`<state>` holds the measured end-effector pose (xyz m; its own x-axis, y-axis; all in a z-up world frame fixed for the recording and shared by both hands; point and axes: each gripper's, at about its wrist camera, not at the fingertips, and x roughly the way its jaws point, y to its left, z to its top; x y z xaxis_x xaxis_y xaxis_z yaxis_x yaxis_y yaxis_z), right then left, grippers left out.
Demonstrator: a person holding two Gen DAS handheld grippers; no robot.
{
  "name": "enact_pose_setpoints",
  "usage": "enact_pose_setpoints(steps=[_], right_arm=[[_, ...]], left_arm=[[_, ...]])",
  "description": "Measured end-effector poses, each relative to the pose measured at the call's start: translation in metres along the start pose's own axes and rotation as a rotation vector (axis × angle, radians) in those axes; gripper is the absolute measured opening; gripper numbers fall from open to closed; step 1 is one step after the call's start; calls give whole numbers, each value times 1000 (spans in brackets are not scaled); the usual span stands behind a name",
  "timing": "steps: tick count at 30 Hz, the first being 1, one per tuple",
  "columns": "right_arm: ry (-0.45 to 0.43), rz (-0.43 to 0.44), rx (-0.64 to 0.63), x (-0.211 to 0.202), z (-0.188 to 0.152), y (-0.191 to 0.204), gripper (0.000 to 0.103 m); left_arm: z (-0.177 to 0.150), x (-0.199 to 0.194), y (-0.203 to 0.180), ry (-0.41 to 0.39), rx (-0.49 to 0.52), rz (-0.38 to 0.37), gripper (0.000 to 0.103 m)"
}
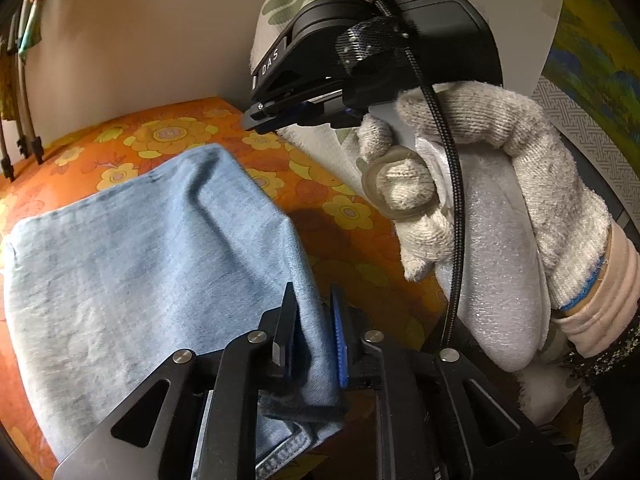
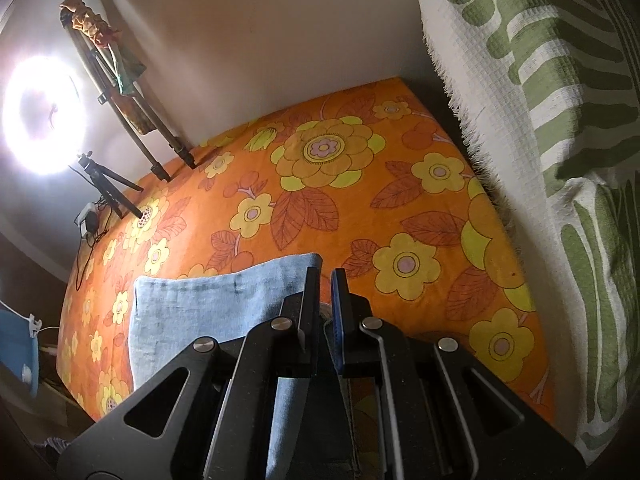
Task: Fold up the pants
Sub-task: 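Lift the gripped edge with both tools and fold it over the jeans, then open both tools to release the folded jeans and pull back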
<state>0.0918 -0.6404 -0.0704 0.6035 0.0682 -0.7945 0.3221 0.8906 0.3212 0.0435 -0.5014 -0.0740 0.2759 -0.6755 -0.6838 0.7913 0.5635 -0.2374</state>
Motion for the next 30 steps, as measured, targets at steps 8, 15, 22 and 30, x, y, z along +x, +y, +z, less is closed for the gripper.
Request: enact_pose_setpoints(steps=[8, 15, 22, 30], right_arm=[[-14, 2, -14, -13, -6, 1, 6], [-26, 15, -6, -29, -10, 0, 6], [-58, 20, -21, -50, -21, 9, 20], [-98, 7, -65, -68, -43, 26, 39]], left_arm=[[2, -6, -9, -10, 21, -6, 16], [6, -14, -14, -31, 50, -3, 30], [4, -31, -12, -57, 68, 9, 30], [-5, -54, 4, -77, 83, 35, 37]])
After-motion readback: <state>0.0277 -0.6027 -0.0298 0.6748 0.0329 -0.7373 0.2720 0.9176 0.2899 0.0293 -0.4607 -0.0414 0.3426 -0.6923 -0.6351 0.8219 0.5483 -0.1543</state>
